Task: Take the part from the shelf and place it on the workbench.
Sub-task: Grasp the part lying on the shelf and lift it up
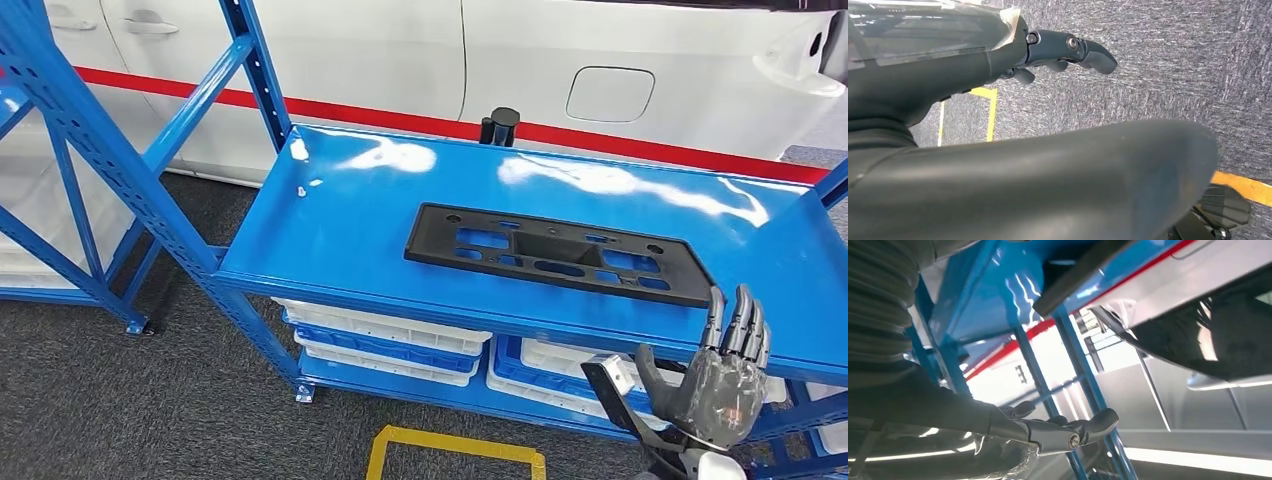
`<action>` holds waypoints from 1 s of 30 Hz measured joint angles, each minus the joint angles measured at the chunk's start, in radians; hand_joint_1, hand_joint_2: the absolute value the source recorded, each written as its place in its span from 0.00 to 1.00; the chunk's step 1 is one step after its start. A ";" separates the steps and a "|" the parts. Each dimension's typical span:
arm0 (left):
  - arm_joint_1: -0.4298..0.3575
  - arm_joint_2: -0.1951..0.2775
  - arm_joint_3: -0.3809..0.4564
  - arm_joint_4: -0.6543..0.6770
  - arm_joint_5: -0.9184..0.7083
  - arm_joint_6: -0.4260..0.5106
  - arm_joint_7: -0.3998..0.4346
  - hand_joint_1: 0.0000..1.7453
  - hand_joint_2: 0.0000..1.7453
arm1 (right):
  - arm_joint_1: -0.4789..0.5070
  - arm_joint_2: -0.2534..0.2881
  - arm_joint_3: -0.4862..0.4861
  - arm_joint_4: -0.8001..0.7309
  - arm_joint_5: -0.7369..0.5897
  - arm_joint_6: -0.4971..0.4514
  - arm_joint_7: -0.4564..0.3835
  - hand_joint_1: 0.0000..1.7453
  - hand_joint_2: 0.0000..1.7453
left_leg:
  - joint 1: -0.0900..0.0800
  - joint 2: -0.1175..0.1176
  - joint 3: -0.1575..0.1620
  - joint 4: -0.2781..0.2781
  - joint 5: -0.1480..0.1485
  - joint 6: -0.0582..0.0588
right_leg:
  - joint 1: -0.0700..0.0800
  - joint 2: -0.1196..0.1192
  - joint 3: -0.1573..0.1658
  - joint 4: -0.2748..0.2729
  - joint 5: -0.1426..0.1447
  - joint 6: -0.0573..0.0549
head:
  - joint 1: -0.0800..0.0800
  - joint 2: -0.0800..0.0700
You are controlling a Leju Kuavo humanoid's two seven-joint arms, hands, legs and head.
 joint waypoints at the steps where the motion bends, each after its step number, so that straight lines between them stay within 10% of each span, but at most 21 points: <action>1: 0.000 0.000 0.000 0.000 -0.001 0.000 0.000 0.00 0.00 | -0.019 -0.003 -0.015 0.011 0.008 -0.001 -0.012 0.00 1.00 | 0.000 0.000 0.001 0.000 0.000 0.000 | 0.000 0.000 0.001 0.000 0.000 0.000 | 0.000 0.000; 30: -0.005 0.002 0.000 0.000 -0.011 0.000 -0.003 0.00 0.00 | -0.353 -0.162 0.009 0.488 -0.043 0.066 0.001 0.00 1.00 | 0.000 0.000 0.003 0.000 0.000 0.000 | 0.000 0.000 0.003 0.000 0.000 0.000 | 0.000 0.000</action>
